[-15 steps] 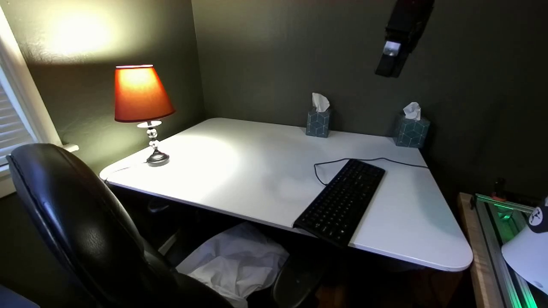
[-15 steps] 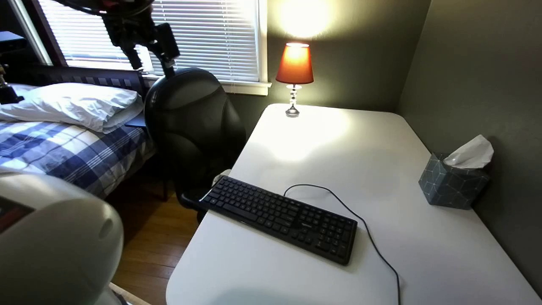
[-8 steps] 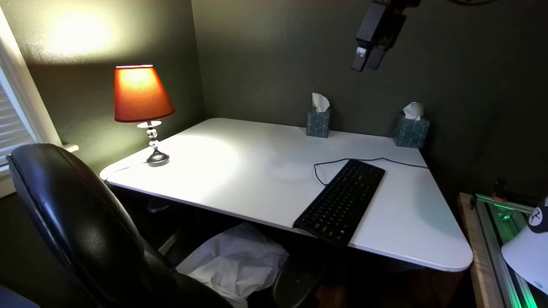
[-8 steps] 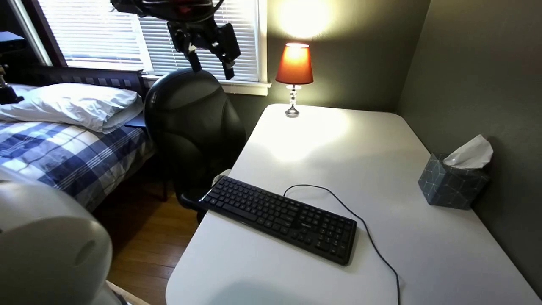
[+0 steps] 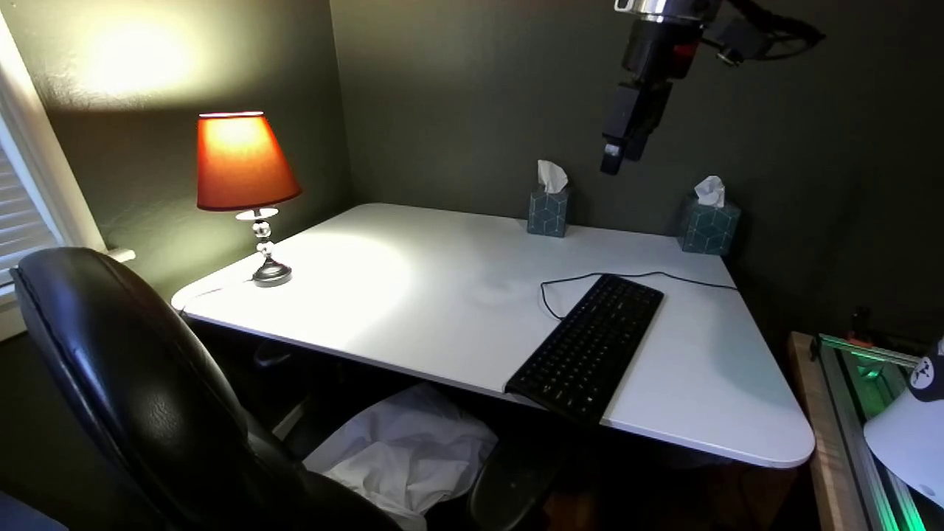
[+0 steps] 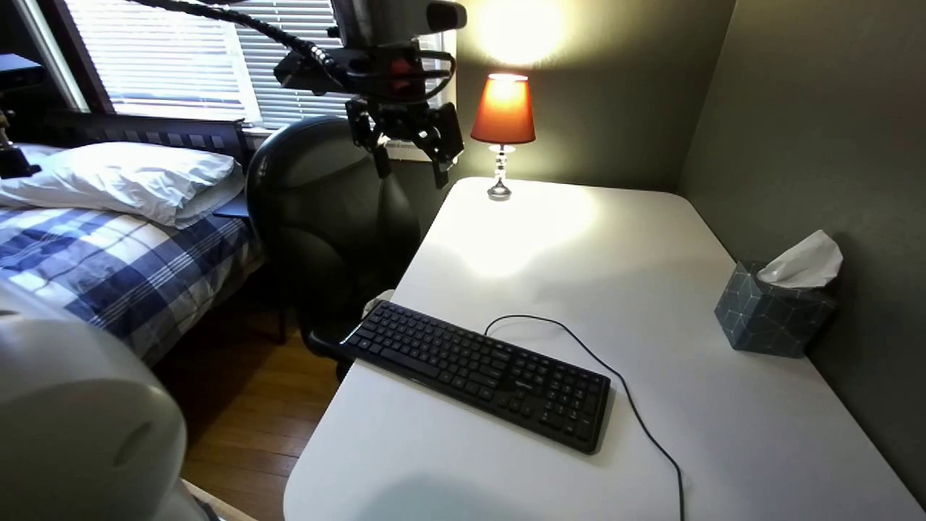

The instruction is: Press a button on the keyboard

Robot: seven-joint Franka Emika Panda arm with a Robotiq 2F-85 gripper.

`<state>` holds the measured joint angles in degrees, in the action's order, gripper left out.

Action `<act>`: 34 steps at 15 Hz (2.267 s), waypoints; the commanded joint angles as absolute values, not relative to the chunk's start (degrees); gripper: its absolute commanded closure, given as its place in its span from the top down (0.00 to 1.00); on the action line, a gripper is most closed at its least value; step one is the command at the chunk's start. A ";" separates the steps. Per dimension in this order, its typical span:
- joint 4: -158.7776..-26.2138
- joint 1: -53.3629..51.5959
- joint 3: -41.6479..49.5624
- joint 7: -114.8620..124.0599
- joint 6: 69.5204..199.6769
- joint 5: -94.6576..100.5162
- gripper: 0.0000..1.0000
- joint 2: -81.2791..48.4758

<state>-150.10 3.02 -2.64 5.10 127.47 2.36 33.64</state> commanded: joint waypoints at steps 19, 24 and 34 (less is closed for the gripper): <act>-145.91 6.79 3.34 2.90 132.12 5.15 1.00 11.71; -142.28 6.61 3.84 1.38 133.68 7.57 1.00 4.49; -136.61 6.73 4.78 -4.47 133.62 6.74 0.19 -6.15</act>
